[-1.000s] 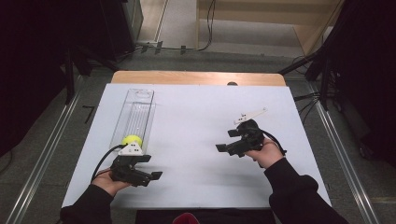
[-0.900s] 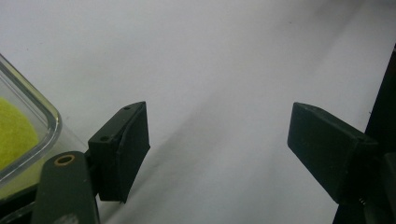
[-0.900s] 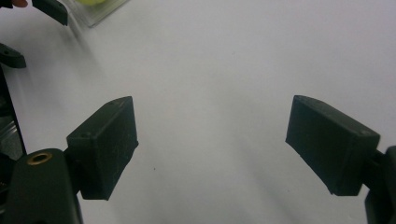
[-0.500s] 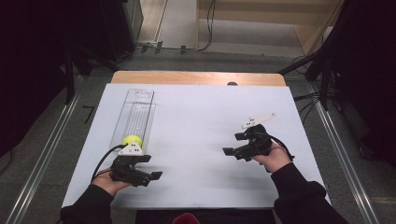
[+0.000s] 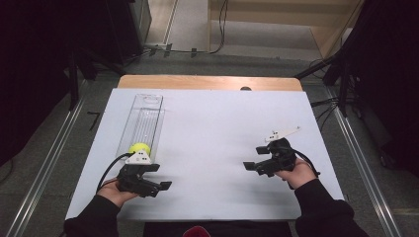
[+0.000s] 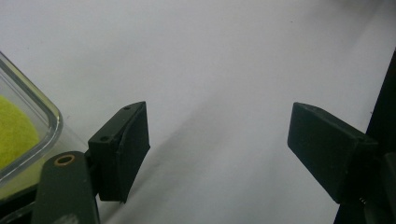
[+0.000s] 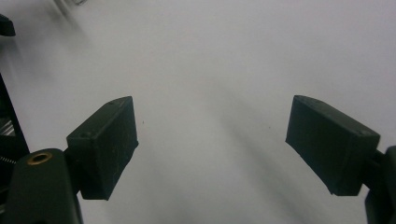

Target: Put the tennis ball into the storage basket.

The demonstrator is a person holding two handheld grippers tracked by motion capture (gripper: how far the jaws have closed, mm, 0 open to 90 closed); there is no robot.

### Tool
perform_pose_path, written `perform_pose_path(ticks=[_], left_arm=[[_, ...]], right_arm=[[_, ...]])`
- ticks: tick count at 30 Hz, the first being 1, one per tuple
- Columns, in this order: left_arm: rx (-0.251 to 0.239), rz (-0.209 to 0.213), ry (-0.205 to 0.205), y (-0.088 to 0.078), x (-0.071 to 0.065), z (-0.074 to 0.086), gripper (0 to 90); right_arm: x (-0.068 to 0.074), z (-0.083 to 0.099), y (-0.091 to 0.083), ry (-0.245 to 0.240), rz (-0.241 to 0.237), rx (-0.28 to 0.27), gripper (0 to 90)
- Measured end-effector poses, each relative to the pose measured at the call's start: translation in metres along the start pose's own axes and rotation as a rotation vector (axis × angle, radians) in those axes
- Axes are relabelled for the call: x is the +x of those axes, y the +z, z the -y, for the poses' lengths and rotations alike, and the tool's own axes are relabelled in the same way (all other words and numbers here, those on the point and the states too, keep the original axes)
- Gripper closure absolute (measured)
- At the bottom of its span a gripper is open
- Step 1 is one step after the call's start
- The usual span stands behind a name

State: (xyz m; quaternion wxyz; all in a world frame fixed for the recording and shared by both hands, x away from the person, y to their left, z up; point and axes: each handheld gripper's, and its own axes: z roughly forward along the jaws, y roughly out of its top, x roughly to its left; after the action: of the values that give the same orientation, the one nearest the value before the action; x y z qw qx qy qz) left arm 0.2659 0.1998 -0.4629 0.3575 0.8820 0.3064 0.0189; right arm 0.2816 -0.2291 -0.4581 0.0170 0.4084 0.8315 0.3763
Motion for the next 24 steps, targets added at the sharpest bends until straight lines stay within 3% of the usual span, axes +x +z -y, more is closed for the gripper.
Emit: perform_pose_path(ticks=[24], left_arm=[[-0.001,-0.001,-0.001,0.000,0.000,0.000,21.2]], right_arm=[[-0.010,0.034,-0.016,0.034,0.036,-0.015,14.5]])
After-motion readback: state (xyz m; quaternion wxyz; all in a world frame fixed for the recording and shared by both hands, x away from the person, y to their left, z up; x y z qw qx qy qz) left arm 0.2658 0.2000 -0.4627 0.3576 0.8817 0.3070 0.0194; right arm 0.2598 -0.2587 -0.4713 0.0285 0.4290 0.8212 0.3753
